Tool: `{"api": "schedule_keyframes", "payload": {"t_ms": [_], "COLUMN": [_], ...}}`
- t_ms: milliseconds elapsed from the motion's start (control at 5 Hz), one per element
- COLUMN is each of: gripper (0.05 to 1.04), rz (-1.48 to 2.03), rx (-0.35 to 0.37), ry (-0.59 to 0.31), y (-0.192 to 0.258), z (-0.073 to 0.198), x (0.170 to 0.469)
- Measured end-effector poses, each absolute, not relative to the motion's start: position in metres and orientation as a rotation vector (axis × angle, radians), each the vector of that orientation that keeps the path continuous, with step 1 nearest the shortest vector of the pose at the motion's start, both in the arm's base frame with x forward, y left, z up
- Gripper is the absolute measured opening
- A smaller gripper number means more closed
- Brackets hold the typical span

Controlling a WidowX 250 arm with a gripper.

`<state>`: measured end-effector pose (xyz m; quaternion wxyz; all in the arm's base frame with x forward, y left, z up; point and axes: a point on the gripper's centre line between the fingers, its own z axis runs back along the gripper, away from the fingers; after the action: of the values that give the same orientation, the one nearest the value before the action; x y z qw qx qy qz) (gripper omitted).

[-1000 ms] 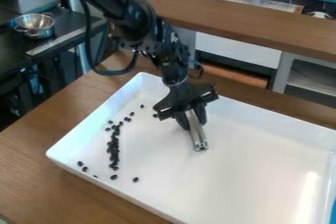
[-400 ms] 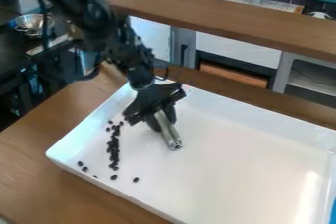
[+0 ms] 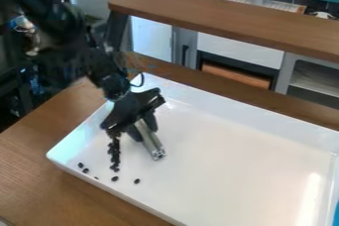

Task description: Sweep into pile

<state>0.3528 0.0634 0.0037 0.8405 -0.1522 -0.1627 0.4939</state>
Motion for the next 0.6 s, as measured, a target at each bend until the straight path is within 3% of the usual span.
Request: {"api": "schedule_keyframes", "payload": {"t_ms": [600], "gripper": [0.364], "rz": [1.178], "rx": [-0.324], "ry": [-0.192], "y": [0.067], "z": [0.004], "x": [0.304]}}
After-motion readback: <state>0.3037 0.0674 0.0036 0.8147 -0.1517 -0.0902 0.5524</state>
